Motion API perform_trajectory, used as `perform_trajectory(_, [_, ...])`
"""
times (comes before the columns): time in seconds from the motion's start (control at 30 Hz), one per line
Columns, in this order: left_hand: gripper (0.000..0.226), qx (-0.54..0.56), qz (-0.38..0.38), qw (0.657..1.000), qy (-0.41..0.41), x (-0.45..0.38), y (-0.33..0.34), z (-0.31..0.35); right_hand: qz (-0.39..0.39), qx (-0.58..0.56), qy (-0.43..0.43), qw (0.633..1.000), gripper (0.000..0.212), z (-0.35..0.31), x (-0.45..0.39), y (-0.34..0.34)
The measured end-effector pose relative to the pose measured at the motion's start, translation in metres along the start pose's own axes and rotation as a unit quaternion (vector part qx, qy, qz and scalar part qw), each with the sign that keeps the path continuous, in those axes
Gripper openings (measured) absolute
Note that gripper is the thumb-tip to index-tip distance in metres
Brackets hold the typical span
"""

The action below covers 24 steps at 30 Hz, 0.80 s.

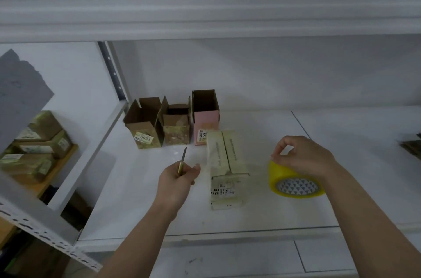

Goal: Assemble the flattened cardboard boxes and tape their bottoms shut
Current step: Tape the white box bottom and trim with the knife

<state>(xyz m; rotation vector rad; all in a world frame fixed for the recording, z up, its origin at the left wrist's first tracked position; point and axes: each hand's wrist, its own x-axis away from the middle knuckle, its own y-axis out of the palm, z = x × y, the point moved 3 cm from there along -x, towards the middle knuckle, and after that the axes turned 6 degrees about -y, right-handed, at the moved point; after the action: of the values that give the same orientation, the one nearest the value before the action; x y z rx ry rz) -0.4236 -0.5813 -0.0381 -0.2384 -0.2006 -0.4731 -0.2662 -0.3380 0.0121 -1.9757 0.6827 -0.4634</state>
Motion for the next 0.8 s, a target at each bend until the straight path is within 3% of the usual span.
perform_trajectory(0.13, [0.034,0.014,-0.036,0.996,-0.080,-0.004,0.015,-0.031,-0.046,0.024,0.023,0.998,0.028,-0.001,-0.002,0.031])
perform_trajectory(0.33, [0.040,0.132,-0.078,0.972,-0.181,0.001,0.041,-0.055,-0.084,0.058,0.005,0.995,0.033,-0.021,0.003,0.068])
perform_trajectory(0.7, [0.056,0.059,-0.102,0.968,-0.223,0.011,0.040,-0.071,-0.083,0.103,0.020,0.991,0.032,-0.031,0.005,0.067])
perform_trajectory(0.8, [0.050,0.011,-0.098,0.979,-0.181,0.004,0.032,-0.061,-0.076,0.105,0.032,0.991,0.031,-0.033,0.009,0.066])
